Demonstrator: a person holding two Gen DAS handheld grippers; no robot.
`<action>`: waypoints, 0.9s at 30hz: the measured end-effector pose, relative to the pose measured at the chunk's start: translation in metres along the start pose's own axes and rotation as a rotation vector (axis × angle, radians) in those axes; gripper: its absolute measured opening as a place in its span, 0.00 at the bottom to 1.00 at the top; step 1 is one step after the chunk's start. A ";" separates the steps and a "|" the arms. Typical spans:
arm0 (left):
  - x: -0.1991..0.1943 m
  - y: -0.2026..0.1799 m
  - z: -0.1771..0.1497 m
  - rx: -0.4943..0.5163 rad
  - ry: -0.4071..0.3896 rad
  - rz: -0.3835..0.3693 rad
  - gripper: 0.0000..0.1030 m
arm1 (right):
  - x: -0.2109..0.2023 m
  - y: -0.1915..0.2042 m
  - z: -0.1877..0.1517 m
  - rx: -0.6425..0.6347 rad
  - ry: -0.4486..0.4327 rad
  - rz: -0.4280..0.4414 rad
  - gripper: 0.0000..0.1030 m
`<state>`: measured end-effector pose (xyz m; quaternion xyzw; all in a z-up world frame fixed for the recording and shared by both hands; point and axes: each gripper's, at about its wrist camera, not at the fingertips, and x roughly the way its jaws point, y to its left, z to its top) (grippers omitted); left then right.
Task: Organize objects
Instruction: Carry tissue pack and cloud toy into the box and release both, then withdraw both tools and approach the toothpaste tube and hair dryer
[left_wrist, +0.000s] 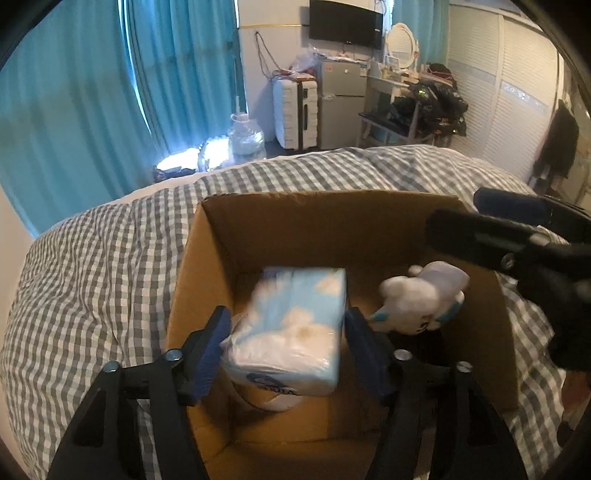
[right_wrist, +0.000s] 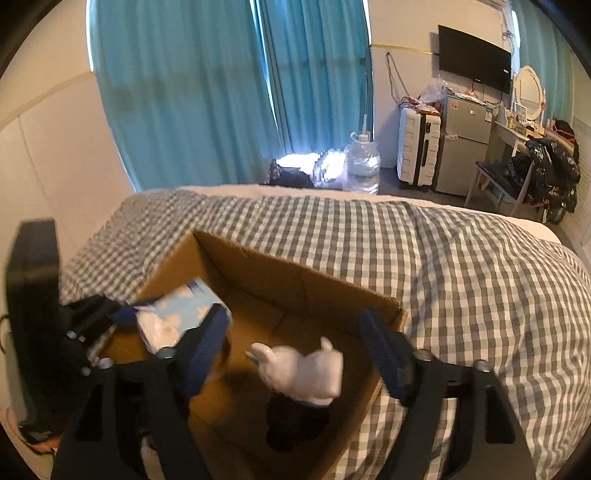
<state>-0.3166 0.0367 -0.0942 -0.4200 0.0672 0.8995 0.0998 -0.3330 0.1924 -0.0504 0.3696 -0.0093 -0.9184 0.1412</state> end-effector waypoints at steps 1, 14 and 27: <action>-0.006 0.000 0.001 0.000 -0.008 0.002 0.82 | -0.002 -0.002 0.004 0.007 -0.007 0.003 0.78; -0.147 -0.009 0.016 -0.016 -0.173 0.066 0.96 | -0.144 0.014 0.029 0.026 -0.158 -0.021 0.89; -0.279 -0.016 -0.024 -0.051 -0.268 0.164 1.00 | -0.277 0.053 0.009 -0.043 -0.203 -0.064 0.90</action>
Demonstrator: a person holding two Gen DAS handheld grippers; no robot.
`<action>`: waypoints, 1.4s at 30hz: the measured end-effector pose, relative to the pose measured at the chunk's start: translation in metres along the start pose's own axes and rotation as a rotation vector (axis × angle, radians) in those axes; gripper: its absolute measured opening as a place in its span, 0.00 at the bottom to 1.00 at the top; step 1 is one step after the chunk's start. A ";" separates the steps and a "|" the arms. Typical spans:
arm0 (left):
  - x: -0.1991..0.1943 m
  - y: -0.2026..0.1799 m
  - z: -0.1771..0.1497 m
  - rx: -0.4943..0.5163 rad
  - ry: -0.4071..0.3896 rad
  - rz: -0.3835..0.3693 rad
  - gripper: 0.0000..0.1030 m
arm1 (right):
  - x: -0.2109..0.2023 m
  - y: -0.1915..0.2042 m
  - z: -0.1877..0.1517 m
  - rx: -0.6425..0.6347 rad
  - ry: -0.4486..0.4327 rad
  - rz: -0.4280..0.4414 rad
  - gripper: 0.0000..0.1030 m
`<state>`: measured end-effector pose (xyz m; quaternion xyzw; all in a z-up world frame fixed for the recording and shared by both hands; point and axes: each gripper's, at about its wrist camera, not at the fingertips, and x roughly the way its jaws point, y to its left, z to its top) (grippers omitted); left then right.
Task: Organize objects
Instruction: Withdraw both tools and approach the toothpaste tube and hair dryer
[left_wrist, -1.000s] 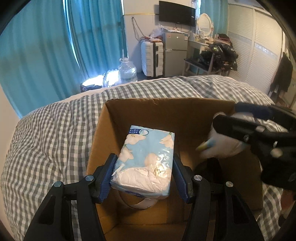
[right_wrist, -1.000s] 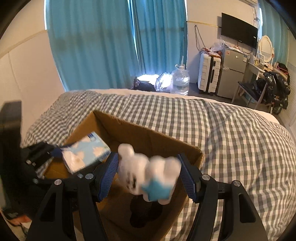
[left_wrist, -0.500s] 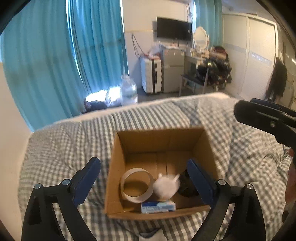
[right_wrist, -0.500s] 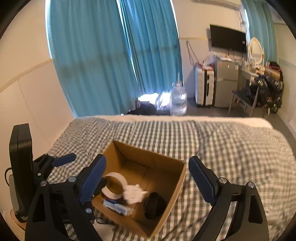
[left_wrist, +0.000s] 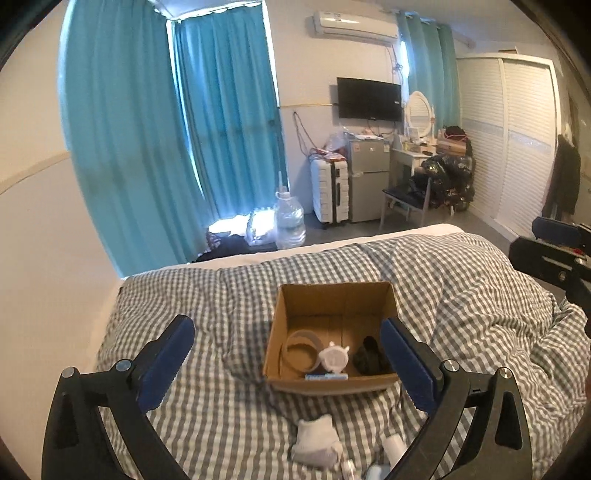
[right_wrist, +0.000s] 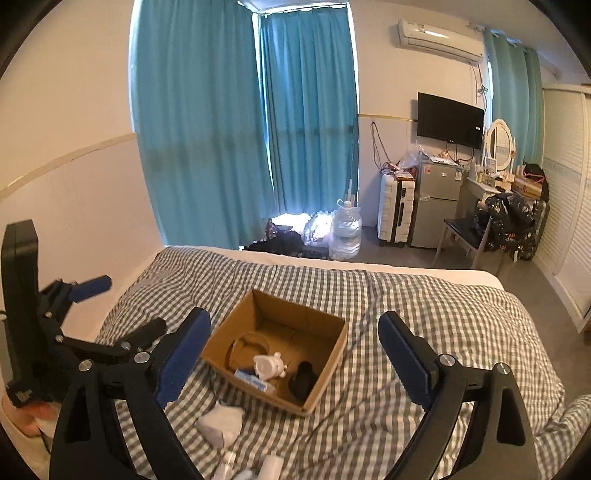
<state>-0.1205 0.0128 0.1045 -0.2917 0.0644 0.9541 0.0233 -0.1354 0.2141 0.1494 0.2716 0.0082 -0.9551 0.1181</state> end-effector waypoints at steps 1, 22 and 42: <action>-0.007 0.003 -0.006 -0.012 0.007 0.007 1.00 | -0.006 0.002 -0.003 -0.004 0.002 -0.001 0.90; 0.058 -0.012 -0.168 -0.096 0.230 0.095 1.00 | 0.064 0.023 -0.182 -0.068 0.293 0.005 0.90; 0.092 -0.027 -0.249 -0.093 0.421 0.032 1.00 | 0.139 0.037 -0.281 -0.114 0.571 0.071 0.65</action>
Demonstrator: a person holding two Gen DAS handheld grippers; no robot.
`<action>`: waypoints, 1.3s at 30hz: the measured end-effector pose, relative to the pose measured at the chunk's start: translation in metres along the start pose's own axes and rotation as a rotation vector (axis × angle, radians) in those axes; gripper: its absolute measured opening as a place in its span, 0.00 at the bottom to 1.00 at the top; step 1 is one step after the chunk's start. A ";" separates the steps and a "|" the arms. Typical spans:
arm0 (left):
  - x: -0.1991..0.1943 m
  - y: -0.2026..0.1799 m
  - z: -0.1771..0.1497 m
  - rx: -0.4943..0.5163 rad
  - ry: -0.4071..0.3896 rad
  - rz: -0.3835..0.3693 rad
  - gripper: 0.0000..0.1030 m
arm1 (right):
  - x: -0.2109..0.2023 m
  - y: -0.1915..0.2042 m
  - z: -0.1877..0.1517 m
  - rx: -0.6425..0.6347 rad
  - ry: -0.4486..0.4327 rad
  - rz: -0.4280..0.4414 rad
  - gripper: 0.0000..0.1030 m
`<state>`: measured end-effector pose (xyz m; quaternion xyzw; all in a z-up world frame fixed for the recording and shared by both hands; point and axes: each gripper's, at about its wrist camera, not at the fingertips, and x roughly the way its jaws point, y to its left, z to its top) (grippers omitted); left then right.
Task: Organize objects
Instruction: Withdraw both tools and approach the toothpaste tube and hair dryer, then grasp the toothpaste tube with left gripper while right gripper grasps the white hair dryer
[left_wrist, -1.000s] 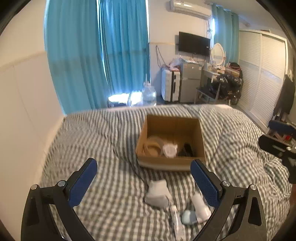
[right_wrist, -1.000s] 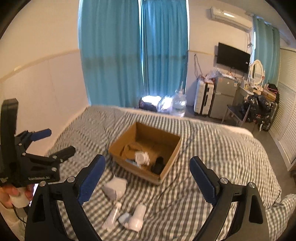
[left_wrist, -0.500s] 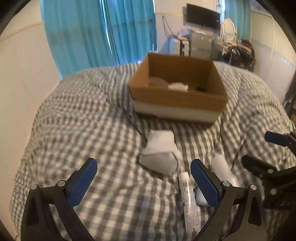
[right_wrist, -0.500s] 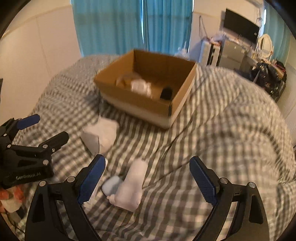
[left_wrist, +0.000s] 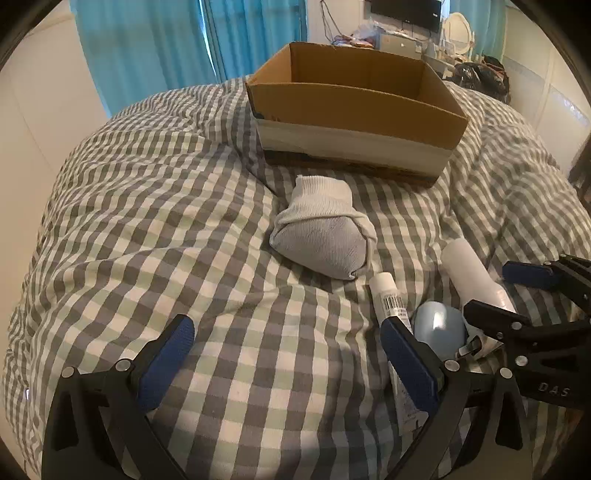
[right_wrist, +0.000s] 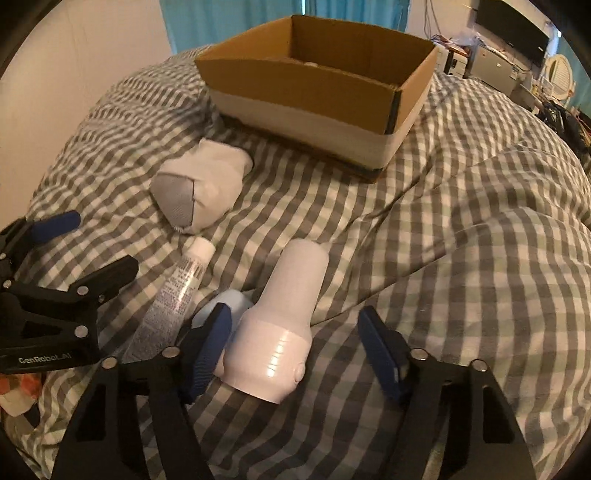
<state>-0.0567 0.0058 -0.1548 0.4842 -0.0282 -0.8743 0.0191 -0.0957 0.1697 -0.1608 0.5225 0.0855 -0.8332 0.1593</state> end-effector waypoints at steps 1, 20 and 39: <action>0.001 0.001 0.000 0.002 -0.001 0.001 1.00 | 0.002 0.001 -0.001 -0.002 0.006 0.003 0.61; 0.007 -0.033 -0.002 0.071 0.051 -0.040 0.88 | -0.031 -0.032 -0.005 0.104 -0.099 0.007 0.44; 0.030 -0.055 -0.006 0.098 0.137 -0.146 0.22 | -0.024 -0.041 -0.010 0.142 -0.098 0.072 0.41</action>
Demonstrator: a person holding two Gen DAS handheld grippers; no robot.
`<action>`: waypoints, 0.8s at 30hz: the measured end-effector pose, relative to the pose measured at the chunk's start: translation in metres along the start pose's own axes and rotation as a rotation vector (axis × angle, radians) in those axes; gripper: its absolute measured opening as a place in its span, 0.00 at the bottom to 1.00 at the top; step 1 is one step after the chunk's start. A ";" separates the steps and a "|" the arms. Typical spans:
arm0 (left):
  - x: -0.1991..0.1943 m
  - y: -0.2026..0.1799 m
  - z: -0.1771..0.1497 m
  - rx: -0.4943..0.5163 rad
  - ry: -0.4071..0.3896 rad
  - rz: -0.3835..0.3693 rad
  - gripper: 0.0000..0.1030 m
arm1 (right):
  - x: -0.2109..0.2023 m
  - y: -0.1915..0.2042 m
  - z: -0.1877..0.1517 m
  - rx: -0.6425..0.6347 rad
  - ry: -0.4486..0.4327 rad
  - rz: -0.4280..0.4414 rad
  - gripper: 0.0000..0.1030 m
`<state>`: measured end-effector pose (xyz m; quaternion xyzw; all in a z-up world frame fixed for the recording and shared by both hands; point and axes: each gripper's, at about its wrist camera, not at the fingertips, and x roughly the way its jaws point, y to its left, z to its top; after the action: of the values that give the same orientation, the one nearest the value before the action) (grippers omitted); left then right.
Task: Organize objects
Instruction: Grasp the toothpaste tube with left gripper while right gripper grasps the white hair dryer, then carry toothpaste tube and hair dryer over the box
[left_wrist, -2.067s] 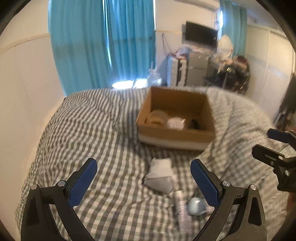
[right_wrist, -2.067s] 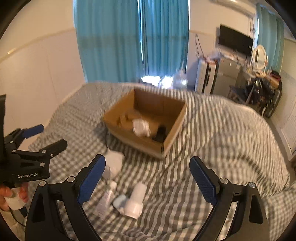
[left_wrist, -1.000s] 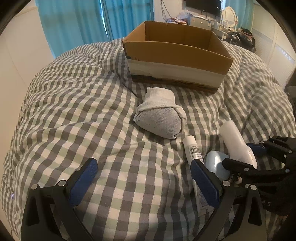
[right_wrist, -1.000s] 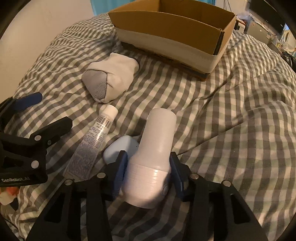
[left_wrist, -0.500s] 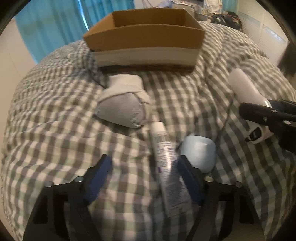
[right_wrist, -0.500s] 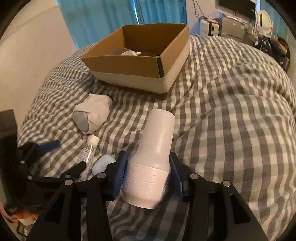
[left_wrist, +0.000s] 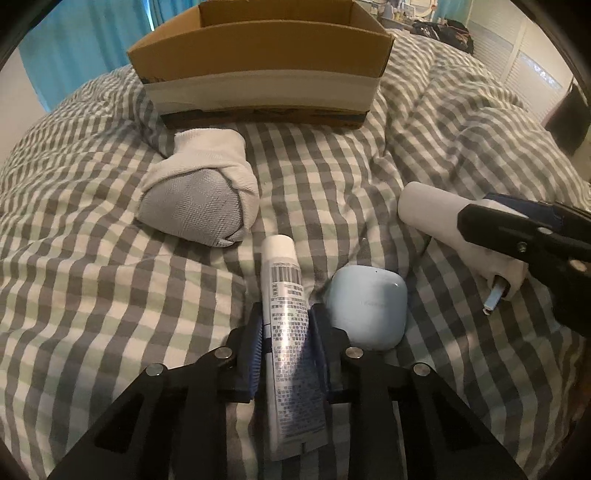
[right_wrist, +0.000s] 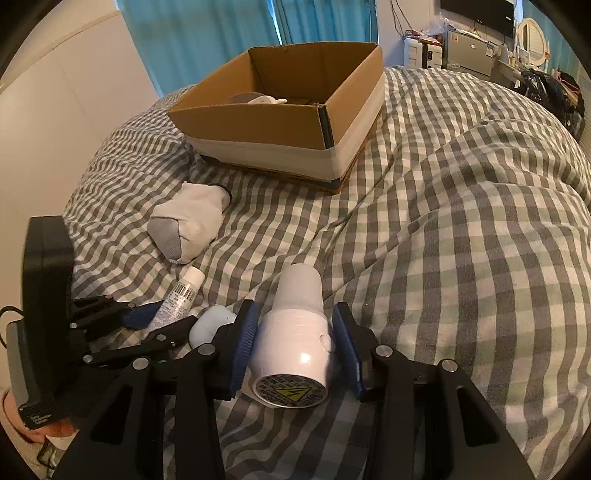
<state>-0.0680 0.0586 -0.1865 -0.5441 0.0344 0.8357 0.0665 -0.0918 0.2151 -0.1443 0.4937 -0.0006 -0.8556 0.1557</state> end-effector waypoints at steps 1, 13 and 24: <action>-0.003 0.002 -0.001 -0.009 -0.005 -0.001 0.21 | 0.000 0.001 -0.001 -0.006 0.001 -0.007 0.41; -0.040 0.006 -0.010 -0.041 -0.087 -0.041 0.20 | -0.004 0.021 -0.009 -0.060 0.050 -0.075 0.41; -0.057 0.014 -0.016 -0.083 -0.119 -0.053 0.20 | 0.018 0.034 -0.016 -0.122 0.127 -0.135 0.42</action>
<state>-0.0329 0.0382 -0.1414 -0.4964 -0.0186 0.8652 0.0680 -0.0777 0.1806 -0.1627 0.5357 0.0946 -0.8294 0.1271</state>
